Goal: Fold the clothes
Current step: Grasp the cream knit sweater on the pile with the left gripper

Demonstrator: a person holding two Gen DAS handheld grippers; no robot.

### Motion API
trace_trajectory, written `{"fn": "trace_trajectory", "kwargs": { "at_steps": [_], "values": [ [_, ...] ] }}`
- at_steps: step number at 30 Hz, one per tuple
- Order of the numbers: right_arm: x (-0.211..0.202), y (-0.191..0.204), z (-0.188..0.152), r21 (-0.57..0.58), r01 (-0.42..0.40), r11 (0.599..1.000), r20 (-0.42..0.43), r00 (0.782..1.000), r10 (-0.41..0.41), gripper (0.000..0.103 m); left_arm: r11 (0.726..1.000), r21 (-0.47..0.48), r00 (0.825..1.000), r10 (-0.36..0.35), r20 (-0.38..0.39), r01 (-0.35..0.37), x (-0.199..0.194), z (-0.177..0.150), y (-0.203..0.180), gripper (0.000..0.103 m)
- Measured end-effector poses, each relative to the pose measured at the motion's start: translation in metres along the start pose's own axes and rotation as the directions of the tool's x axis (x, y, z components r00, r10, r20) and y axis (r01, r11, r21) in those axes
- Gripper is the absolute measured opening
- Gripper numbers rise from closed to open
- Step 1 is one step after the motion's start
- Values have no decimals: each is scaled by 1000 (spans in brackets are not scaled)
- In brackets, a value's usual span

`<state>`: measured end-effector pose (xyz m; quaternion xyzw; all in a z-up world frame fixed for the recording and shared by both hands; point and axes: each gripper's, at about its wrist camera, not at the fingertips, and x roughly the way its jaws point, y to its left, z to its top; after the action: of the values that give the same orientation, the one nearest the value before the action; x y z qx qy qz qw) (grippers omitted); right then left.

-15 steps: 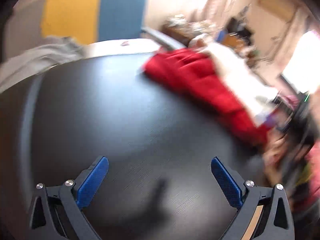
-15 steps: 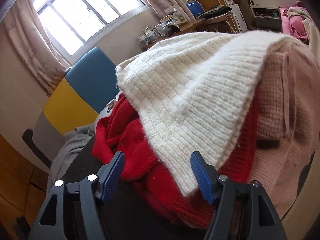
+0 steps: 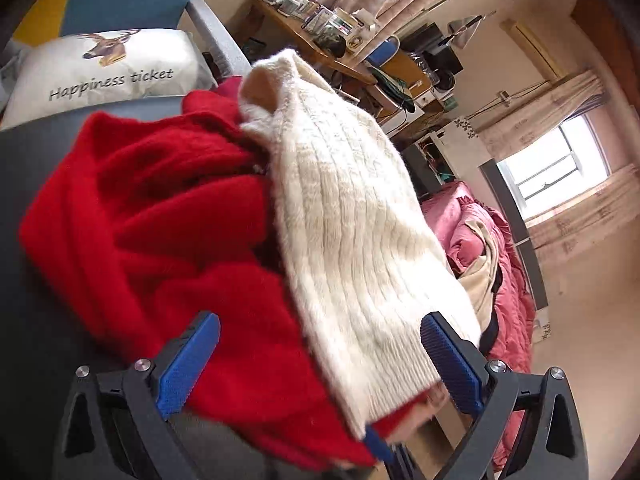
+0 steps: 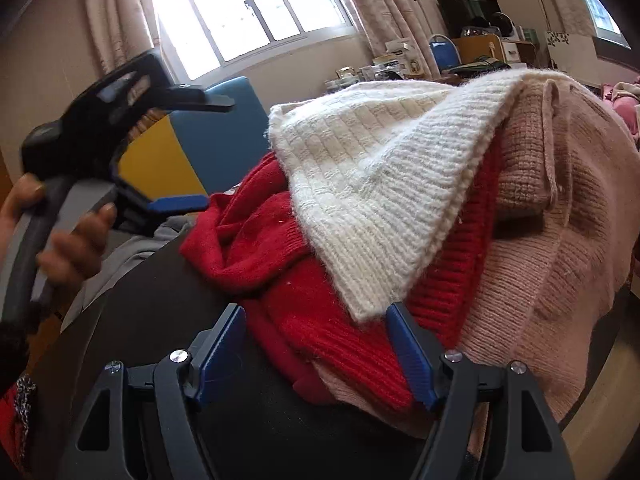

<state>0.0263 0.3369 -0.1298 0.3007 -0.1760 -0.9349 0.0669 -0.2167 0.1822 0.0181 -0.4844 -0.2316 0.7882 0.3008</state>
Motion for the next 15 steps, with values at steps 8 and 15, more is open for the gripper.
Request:
{"fn": "trace_trajectory", "kwargs": {
  "at_steps": [8,15],
  "values": [
    [3,4,-8,-60,3,998,45,999,0,78,981,-188,995,-65,-73,50,44,20,19,98],
    [4,2,-12,-62,-29,998,75,997,34,84,987,-159,995,-44,-87,30,70,20,8,83]
  ]
}}
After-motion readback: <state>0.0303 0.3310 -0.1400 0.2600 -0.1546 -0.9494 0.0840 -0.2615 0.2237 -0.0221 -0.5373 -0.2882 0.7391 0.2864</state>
